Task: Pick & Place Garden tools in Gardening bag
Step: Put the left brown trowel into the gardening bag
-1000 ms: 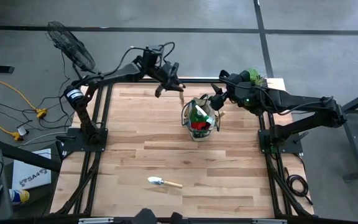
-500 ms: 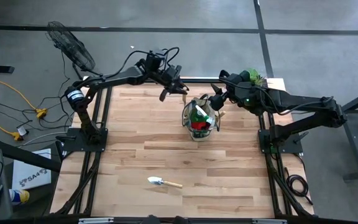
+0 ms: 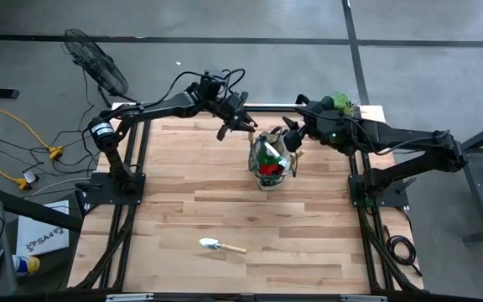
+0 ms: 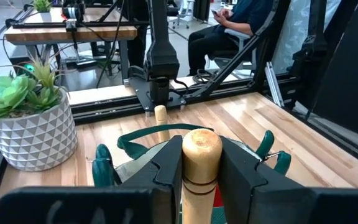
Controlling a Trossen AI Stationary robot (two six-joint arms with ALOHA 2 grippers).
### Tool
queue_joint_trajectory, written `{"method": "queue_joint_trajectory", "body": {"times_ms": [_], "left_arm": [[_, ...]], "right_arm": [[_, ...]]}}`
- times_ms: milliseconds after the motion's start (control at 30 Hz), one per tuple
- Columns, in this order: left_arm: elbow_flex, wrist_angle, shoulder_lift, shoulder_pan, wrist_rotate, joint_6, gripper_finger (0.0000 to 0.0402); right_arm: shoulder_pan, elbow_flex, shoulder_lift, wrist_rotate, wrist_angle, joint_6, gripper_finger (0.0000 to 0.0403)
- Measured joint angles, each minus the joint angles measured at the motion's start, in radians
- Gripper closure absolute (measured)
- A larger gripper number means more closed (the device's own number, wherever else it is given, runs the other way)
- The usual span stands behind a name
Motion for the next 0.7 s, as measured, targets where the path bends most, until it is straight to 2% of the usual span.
{"method": "queue_joint_trajectory", "body": {"times_ms": [433, 700], "left_arm": [[0.002, 0.056, 0.0, 0.002, 0.061, -0.075, 0.0335], [0.002, -0.056, 0.001, 0.002, -0.006, 0.021, 0.0335]], "right_arm": [[0.0, 0.0, 0.0, -0.008, -0.028, 0.002, 0.0198], [0.0, 0.0, 0.0, -0.007, -0.035, 0.002, 0.0198]]}}
